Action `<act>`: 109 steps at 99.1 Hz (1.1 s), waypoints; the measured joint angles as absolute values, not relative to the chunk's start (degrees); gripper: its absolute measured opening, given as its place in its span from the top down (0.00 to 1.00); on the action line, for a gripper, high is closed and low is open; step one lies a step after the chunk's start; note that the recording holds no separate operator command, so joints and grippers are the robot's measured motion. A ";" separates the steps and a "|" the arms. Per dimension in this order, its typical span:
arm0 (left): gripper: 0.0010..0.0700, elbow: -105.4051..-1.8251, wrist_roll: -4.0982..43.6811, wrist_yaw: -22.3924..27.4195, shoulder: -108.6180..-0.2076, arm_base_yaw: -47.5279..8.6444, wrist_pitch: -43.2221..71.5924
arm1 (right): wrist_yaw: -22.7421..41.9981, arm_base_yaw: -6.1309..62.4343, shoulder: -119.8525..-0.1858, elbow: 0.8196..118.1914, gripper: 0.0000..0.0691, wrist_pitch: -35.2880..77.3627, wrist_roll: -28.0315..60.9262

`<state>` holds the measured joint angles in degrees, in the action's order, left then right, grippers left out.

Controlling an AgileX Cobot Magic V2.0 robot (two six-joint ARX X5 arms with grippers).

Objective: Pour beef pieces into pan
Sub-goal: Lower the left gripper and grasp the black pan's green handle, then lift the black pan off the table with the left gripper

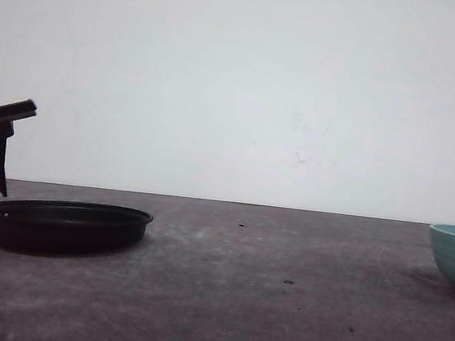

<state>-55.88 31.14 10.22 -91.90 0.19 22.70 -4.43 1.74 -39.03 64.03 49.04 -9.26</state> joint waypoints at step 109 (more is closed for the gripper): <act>0.82 -55.86 29.41 11.64 -72.71 -1.15 19.77 | 0.51 1.74 -46.89 64.03 0.15 57.87 -9.32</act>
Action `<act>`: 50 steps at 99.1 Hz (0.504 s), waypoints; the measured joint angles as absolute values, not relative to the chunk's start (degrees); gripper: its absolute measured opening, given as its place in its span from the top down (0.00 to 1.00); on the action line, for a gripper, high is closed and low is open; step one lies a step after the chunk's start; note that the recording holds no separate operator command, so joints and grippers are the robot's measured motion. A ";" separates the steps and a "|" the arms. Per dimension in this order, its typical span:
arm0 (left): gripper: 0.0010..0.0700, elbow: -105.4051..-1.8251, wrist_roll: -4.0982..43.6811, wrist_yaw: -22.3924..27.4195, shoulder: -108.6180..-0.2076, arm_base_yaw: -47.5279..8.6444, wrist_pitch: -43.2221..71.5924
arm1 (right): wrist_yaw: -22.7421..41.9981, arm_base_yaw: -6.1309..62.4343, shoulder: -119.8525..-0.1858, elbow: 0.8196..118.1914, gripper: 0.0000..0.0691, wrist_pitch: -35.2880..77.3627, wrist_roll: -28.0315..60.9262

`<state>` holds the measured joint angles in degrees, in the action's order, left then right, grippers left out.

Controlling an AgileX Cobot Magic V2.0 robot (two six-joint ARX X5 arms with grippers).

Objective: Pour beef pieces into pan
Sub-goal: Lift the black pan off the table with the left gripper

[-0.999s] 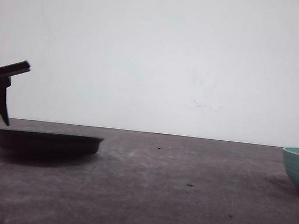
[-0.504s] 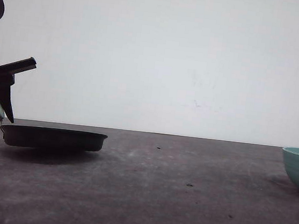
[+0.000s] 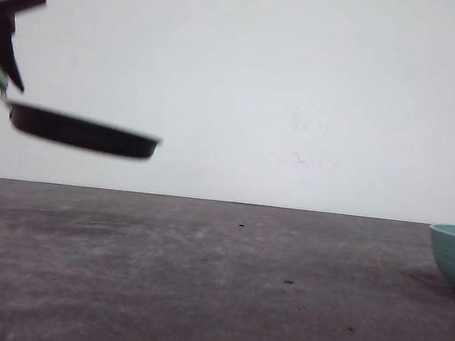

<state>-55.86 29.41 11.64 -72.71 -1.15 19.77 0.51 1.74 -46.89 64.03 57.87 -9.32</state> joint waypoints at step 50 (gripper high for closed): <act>0.82 -55.86 30.89 14.11 -55.44 -1.91 34.46 | -1.56 -2.37 -68.16 64.01 0.15 66.32 -7.64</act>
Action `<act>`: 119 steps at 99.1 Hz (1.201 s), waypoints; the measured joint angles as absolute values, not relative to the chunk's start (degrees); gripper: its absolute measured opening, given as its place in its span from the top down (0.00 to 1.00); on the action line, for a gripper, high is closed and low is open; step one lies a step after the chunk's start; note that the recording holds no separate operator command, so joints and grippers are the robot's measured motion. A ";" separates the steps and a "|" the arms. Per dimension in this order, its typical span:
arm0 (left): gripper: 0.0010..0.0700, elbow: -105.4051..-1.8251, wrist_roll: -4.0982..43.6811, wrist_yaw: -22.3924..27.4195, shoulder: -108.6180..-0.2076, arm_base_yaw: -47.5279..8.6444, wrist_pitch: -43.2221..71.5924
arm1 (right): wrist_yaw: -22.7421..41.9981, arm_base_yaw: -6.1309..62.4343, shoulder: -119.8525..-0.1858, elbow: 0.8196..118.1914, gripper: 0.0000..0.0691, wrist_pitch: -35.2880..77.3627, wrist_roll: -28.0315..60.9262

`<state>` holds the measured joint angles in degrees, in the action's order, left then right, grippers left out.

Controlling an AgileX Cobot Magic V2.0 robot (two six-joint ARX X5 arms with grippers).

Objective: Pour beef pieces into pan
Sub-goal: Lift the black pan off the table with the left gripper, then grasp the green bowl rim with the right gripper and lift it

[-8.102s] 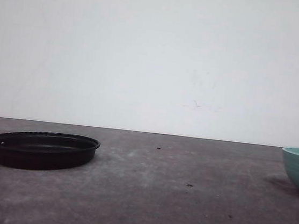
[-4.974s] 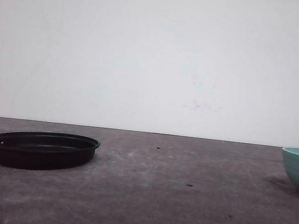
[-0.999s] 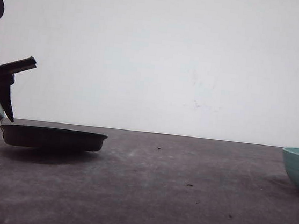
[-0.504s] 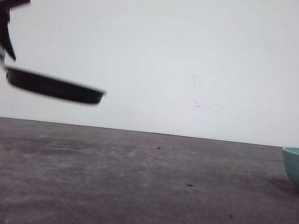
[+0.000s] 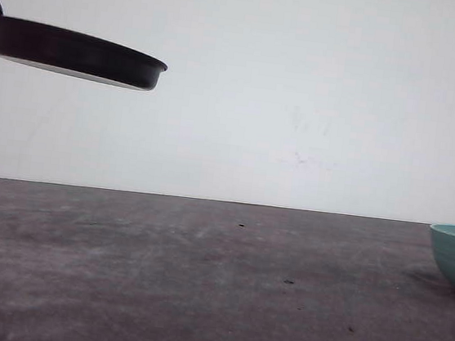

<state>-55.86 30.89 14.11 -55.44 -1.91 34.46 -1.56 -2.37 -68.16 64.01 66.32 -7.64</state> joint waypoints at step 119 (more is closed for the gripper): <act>0.82 -55.86 31.33 14.76 -49.12 -5.54 32.60 | -1.63 -2.59 -91.92 64.01 0.70 54.13 -9.98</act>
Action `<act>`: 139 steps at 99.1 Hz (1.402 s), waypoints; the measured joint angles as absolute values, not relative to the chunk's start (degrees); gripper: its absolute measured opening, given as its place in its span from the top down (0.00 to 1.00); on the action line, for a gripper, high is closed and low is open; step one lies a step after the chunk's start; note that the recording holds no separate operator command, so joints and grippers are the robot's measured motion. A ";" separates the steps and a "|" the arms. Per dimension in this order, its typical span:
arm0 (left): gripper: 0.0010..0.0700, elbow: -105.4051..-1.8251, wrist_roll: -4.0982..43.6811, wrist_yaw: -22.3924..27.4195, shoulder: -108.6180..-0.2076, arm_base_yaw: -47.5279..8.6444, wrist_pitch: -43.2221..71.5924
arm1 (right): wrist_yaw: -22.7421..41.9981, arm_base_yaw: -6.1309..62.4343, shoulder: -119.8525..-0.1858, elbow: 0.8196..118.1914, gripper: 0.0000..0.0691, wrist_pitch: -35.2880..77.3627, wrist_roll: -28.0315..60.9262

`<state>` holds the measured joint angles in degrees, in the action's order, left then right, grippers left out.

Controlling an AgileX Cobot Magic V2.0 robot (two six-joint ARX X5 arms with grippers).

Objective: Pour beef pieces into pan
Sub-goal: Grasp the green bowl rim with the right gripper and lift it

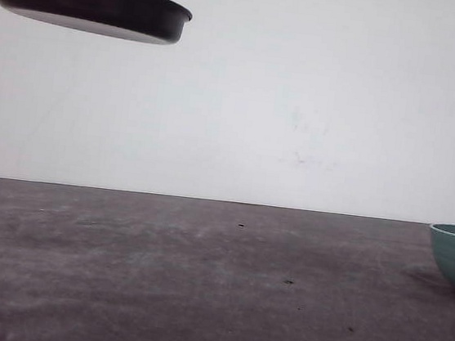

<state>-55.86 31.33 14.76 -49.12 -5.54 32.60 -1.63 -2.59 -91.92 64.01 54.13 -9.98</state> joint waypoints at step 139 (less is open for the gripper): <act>0.82 -55.86 31.35 14.76 -56.62 -7.25 32.91 | -18.63 -0.73 -79.81 63.96 0.98 43.48 -13.02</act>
<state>-55.86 31.35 14.76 -56.62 -7.25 32.91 -18.63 -0.73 -79.81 63.96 43.48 -13.02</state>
